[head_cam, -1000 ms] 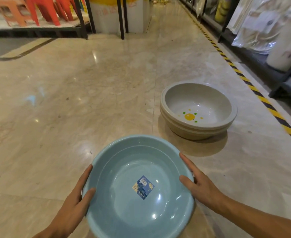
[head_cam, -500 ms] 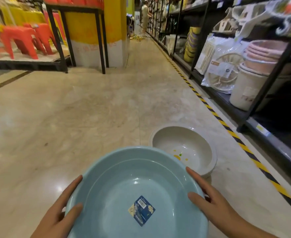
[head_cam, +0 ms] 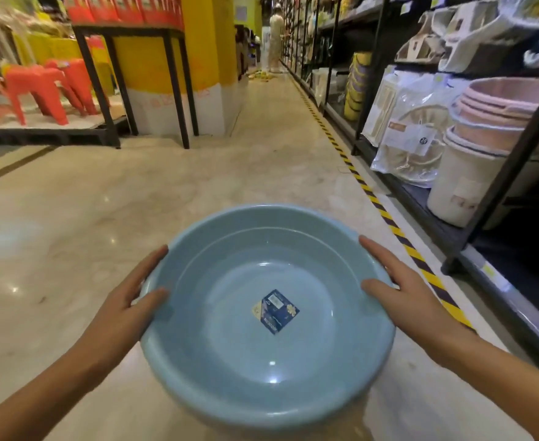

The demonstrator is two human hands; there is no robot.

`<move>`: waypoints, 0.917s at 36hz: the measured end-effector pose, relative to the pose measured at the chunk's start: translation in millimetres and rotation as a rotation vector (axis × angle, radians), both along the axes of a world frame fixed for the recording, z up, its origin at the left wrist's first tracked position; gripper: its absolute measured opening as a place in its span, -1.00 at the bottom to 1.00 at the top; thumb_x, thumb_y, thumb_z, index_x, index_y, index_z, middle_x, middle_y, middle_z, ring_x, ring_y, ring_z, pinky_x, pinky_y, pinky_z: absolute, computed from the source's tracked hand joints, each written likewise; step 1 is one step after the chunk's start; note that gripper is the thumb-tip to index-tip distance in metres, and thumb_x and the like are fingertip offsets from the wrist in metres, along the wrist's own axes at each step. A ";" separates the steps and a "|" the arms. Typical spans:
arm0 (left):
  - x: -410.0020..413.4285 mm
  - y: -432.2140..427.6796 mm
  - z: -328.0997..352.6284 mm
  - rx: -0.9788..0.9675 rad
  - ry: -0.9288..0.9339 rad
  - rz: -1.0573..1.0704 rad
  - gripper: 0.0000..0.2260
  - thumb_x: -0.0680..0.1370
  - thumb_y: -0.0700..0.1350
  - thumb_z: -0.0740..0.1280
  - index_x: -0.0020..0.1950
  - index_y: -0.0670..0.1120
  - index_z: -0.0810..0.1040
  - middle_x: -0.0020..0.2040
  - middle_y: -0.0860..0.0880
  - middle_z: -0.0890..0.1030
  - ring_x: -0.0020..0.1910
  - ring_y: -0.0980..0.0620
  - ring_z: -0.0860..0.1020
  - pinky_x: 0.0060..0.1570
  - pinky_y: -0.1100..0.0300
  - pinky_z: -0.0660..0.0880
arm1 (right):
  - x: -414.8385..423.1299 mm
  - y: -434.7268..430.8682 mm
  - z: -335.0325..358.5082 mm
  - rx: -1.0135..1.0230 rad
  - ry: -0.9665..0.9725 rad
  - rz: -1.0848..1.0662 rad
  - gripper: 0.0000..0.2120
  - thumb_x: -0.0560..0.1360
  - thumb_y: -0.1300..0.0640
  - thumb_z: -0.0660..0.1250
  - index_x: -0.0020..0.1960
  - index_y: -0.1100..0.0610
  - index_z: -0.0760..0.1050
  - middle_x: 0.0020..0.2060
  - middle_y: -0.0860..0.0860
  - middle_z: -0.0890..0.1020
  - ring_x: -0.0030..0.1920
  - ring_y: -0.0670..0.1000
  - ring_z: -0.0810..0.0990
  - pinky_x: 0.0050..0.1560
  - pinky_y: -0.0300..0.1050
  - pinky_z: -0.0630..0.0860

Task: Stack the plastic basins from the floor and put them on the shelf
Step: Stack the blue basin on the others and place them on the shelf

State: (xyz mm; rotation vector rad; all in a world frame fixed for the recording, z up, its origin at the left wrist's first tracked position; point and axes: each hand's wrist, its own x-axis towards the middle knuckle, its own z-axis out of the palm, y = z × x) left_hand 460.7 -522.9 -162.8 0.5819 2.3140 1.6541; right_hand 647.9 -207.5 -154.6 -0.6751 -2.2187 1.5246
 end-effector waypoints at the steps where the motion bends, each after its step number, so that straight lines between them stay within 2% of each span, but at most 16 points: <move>1: 0.6 16.2 -3.1 -0.015 -0.002 0.008 -0.47 0.45 0.09 0.30 0.39 0.44 0.35 0.29 0.46 0.42 0.27 0.15 0.53 0.03 0.14 0.52 | -3.4 16.5 -4.2 -0.002 0.000 0.004 -0.40 0.55 0.23 0.28 0.41 -0.36 0.35 0.29 -0.41 0.46 0.20 -0.27 0.53 0.15 -0.06 0.57; 5: -7.4 67.5 -19.0 -0.050 -0.015 0.040 -0.44 0.43 0.06 0.26 0.43 0.38 0.34 0.39 0.27 0.46 0.28 0.06 0.54 0.14 0.05 0.52 | -19.2 72.1 -22.1 -0.026 -0.005 0.012 -0.41 0.54 0.22 0.28 0.42 -0.32 0.36 0.31 -0.37 0.47 0.26 -0.16 0.52 0.21 0.06 0.56; 9: -20.9 102.2 -39.4 -0.050 -0.026 0.041 -0.37 0.43 0.04 0.25 0.52 0.30 0.32 0.30 0.39 0.45 0.25 0.15 0.54 0.08 0.07 0.53 | -36.7 106.5 -45.3 -0.003 -0.020 0.020 -0.40 0.53 0.22 0.27 0.43 -0.31 0.35 0.33 -0.31 0.48 0.26 -0.08 0.54 0.18 0.10 0.57; 12: -30.2 115.5 -57.5 -0.063 -0.036 0.048 -0.35 0.42 0.03 0.23 0.54 0.28 0.30 0.30 0.37 0.45 0.19 0.18 0.55 -0.04 0.15 0.54 | -44.5 118.2 -66.3 -0.022 -0.036 0.013 -0.40 0.54 0.22 0.27 0.43 -0.32 0.34 0.29 -0.25 0.53 0.18 -0.04 0.59 -0.06 0.03 0.64; 14: -37.3 120.6 -69.8 -0.088 -0.038 0.056 -0.34 0.42 0.03 0.23 0.54 0.28 0.30 0.36 0.28 0.45 0.20 0.09 0.56 -0.05 0.13 0.55 | -49.0 122.5 -82.9 -0.048 -0.052 0.002 -0.41 0.54 0.20 0.27 0.42 -0.33 0.34 0.22 -0.18 0.58 0.08 -0.01 0.64 -0.24 -0.02 0.64; 17: -48.4 125.2 -89.2 -0.120 -0.033 0.038 -0.35 0.44 0.02 0.23 0.55 0.27 0.30 0.39 0.24 0.43 0.24 0.03 0.55 -0.05 0.11 0.56 | -55.1 126.0 -107.2 -0.049 -0.084 -0.015 -0.42 0.54 0.17 0.27 0.43 -0.34 0.33 0.15 -0.19 0.58 0.00 -0.02 0.66 -0.30 -0.03 0.66; 19: -55.0 128.0 -101.8 -0.134 -0.030 0.016 -0.41 0.52 -0.04 0.27 0.55 0.26 0.29 0.38 0.23 0.43 0.22 0.06 0.57 -0.15 0.18 0.59 | -57.3 126.2 -121.8 -0.032 -0.105 -0.018 -0.42 0.54 0.15 0.28 0.44 -0.35 0.31 0.17 -0.29 0.53 0.07 -0.05 0.63 -0.23 -0.01 0.68; 21: -59.4 129.9 -112.8 -0.145 -0.037 0.007 -0.46 0.63 -0.14 0.25 0.56 0.25 0.28 0.37 0.22 0.44 0.13 0.12 0.59 -0.30 0.25 0.63 | -56.6 125.1 -133.9 -0.021 -0.124 -0.016 -0.41 0.53 0.14 0.28 0.45 -0.35 0.29 0.19 -0.39 0.48 0.15 -0.08 0.59 -0.07 0.06 0.68; 23: -62.4 131.0 -122.3 -0.158 -0.045 0.004 -0.46 0.64 -0.16 0.22 0.56 0.26 0.27 0.35 0.23 0.44 0.07 0.17 0.60 -0.37 0.28 0.63 | -54.7 124.0 -143.3 -0.001 -0.151 -0.012 -0.40 0.53 0.12 0.28 0.45 -0.37 0.27 0.26 -0.38 0.45 0.23 -0.08 0.54 0.09 0.13 0.62; 25: -64.3 132.1 -132.2 -0.180 -0.048 -0.015 -0.46 0.64 -0.15 0.21 0.57 0.28 0.25 0.38 0.25 0.43 0.11 0.19 0.58 -0.37 0.31 0.61 | -52.3 123.7 -151.3 0.030 -0.173 -0.008 -0.39 0.53 0.11 0.28 0.44 -0.39 0.26 0.34 -0.33 0.43 0.27 -0.07 0.52 0.17 0.16 0.58; 27: -63.9 132.7 -141.0 -0.182 -0.069 -0.036 -0.46 0.65 -0.14 0.20 0.56 0.29 0.25 0.37 0.28 0.42 0.03 0.28 0.60 -0.36 0.31 0.62 | -49.0 123.7 -158.0 0.062 -0.191 -0.013 -0.39 0.52 0.11 0.28 0.43 -0.40 0.25 0.36 -0.34 0.43 0.28 -0.08 0.50 0.21 0.15 0.55; 29: -61.5 133.3 -148.8 -0.163 -0.084 -0.049 -0.48 0.66 -0.12 0.20 0.56 0.28 0.25 0.36 0.32 0.41 0.01 0.34 0.61 -0.23 0.26 0.66 | -46.3 124.5 -163.4 0.089 -0.209 -0.026 -0.39 0.51 0.11 0.28 0.43 -0.40 0.26 0.33 -0.37 0.43 0.29 -0.10 0.50 0.25 0.13 0.53; 30: -60.2 133.7 -153.0 -0.153 -0.082 -0.050 -0.50 0.67 -0.10 0.20 0.57 0.27 0.26 0.39 0.32 0.40 0.12 0.32 0.59 -0.05 0.20 0.67 | -45.2 124.8 -165.3 0.101 -0.218 -0.034 -0.39 0.51 0.10 0.28 0.43 -0.40 0.26 0.31 -0.38 0.43 0.28 -0.09 0.50 0.26 0.12 0.52; 32: -57.5 133.8 -160.3 -0.133 -0.083 -0.047 -0.53 0.68 -0.06 0.21 0.57 0.23 0.28 0.48 0.30 0.37 0.39 0.16 0.47 0.33 0.01 0.51 | -43.3 124.7 -168.0 0.128 -0.236 -0.049 -0.39 0.51 0.10 0.27 0.44 -0.39 0.26 0.27 -0.36 0.45 0.27 -0.07 0.50 0.26 0.11 0.51; 33: -55.7 134.3 -163.1 -0.134 -0.083 -0.048 -0.54 0.68 -0.04 0.21 0.57 0.23 0.28 0.50 0.27 0.36 0.44 0.11 0.42 0.41 -0.06 0.44 | -41.9 124.2 -168.9 0.139 -0.245 -0.056 -0.39 0.51 0.11 0.26 0.44 -0.39 0.26 0.26 -0.35 0.45 0.26 -0.06 0.51 0.25 0.10 0.51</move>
